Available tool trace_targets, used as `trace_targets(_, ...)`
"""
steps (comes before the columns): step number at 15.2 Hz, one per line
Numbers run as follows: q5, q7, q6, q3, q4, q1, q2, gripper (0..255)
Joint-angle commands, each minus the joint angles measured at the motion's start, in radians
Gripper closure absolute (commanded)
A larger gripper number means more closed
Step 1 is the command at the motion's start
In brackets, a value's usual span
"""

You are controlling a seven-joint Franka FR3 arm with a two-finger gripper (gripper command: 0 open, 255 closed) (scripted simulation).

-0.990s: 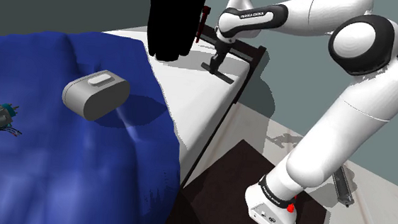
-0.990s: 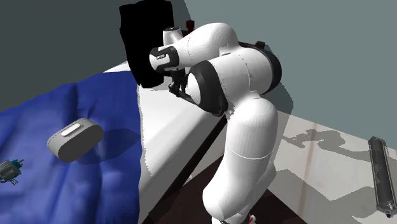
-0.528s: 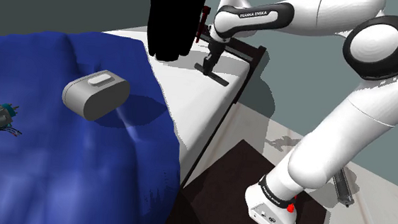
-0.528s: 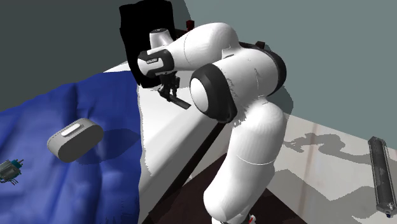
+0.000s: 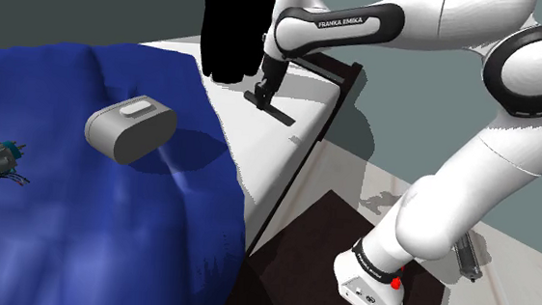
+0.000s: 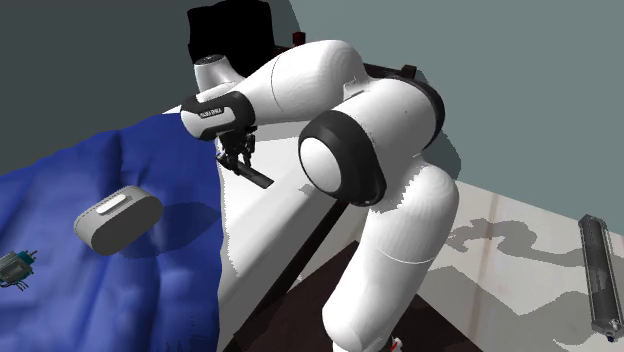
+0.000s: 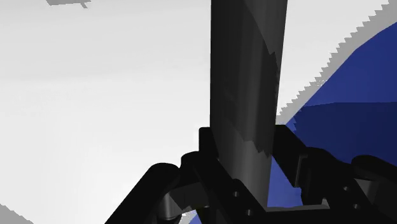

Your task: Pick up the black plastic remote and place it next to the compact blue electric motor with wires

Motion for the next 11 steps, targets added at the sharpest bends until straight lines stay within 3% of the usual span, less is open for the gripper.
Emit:
trace_targets(1, 0.0, 0.046, -0.004, 0.023, -0.009, 0.021, -0.009, 255)
trace_targets(11, 0.0, 0.287, -0.035, 0.15, 0.043, 0.137, 0.03, 255)
